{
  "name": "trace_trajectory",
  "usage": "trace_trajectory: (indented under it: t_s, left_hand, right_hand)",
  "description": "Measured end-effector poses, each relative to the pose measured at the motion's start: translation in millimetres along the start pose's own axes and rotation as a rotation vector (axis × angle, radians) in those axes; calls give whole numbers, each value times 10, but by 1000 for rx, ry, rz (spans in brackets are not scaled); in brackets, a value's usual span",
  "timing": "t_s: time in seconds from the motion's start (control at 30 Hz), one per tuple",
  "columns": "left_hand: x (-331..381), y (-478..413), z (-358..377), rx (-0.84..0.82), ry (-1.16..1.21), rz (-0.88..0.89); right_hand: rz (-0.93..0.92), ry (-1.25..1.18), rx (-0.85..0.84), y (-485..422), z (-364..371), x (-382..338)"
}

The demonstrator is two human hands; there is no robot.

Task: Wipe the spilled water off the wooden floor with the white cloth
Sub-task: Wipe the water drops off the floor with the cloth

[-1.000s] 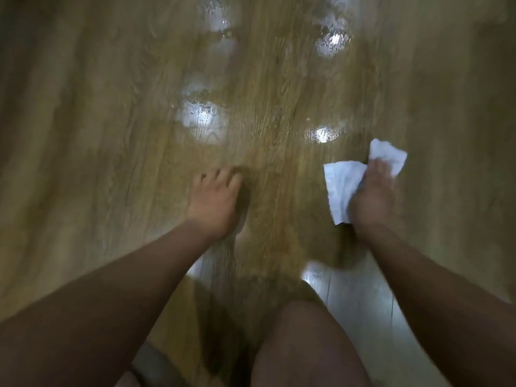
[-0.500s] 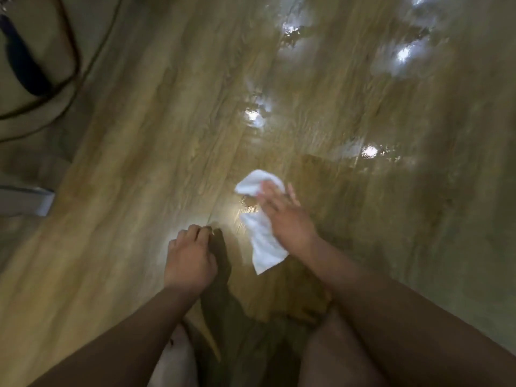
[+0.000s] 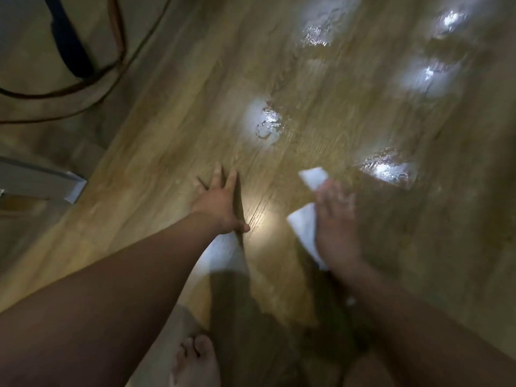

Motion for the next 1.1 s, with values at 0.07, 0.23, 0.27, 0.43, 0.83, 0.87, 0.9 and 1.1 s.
trace_trajectory:
  t_s: [0.07,0.23,0.27,0.43,0.83,0.87,0.9,1.1]
  left_hand:
    - [-62,-63,16,-64,18,-56]
    - [-74,-197,8,-133,55,-84]
    - [-76,-208,13,-140,58,-79]
    - [-61,-225,37,-165,21,-50]
    - [-29,-239,39,-224,21,-40]
    - [-29,-252,37,-219,14,-37]
    - [-36,-257,39,-216,8,-37]
    - [-29,-277,36,-224,-25,-41]
  right_hand:
    - [-260,-39,-63,130,95,-664]
    - [-747,61,-167,-359,25,-748]
    - [-726,90,-148,-633,-16,-649]
    - [-155,144,-44,-2255,-388,45]
    - [-262,-486,-139,-1148,-273,-608]
    - [-289,-503,-146,-1187,-302,-572]
    - [-276,-527,-137,-1291,-302,-483]
    - [-148,-456,19,-2635,-320,-144]
Point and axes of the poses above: each hand's wrist, its own y-axis away from the middle knuckle, its own z-axis out of the palm, x = y × z, the point moved 10 cm from there along -y, towards the middle knuckle, and after that the axes turned 6 degrees about -y, right-handed, at the moved point
